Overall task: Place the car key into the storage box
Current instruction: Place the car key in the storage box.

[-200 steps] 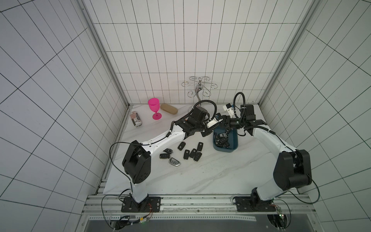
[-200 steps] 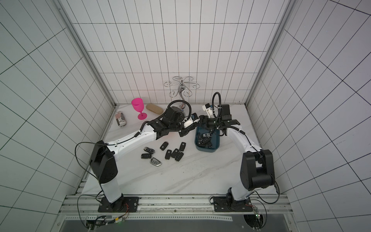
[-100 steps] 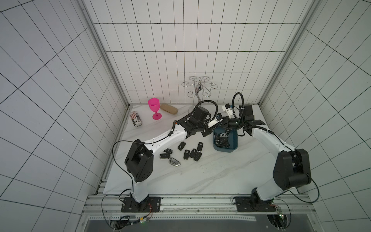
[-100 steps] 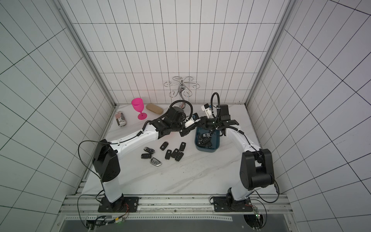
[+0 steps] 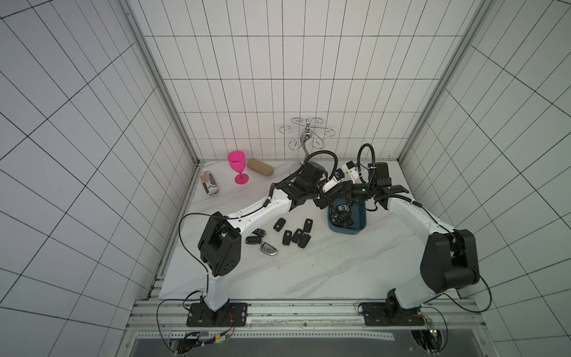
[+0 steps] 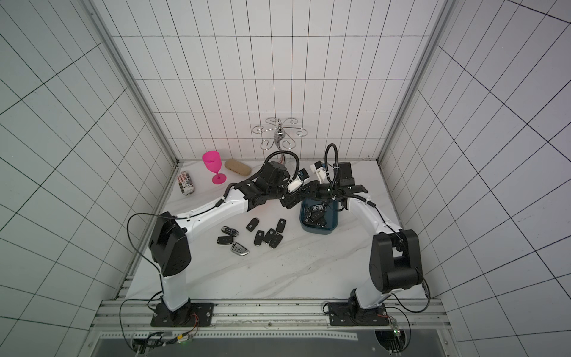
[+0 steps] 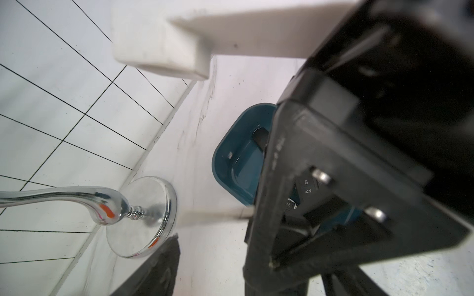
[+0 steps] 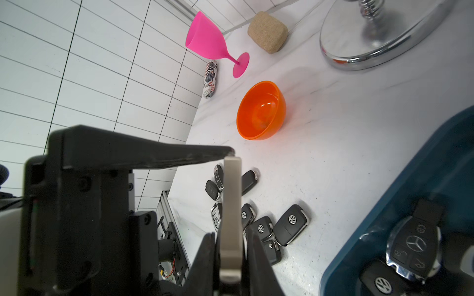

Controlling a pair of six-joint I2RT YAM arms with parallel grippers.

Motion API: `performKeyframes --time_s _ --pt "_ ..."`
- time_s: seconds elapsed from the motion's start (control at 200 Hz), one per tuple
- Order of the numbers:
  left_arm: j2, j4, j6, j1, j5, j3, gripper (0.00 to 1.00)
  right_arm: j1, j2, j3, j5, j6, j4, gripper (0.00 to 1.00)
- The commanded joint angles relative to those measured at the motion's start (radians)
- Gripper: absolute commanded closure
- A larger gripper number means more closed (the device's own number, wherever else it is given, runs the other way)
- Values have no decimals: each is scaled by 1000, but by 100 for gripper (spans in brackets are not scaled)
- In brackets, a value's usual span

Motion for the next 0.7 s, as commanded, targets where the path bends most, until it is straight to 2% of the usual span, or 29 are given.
performKeyframes --time_s 0.0,0.075,0.235,0.295,0.4,0.48,0.695 --pt "-3 18 -17 0 -33 24 7 -56 -26 35 68 -39 -36 100" --pt "-29 22 -16 14 -34 -3 2 -82 -22 63 131 -91 -90 100" --pt "-123 22 -11 70 -20 -101 2 -108 -2 118 272 -212 -211 100" --pt "-156 23 -55 111 -30 -126 2 -107 2 134 338 -249 -252 100" --pt "-208 -23 -164 250 56 -147 1 -107 16 160 443 -295 -320 100" --pt "-239 -90 -261 372 70 -146 1 -106 29 176 463 -323 -363 100" --pt "-275 -434 -225 606 114 -140 1 -88 136 235 380 -350 -445 100"
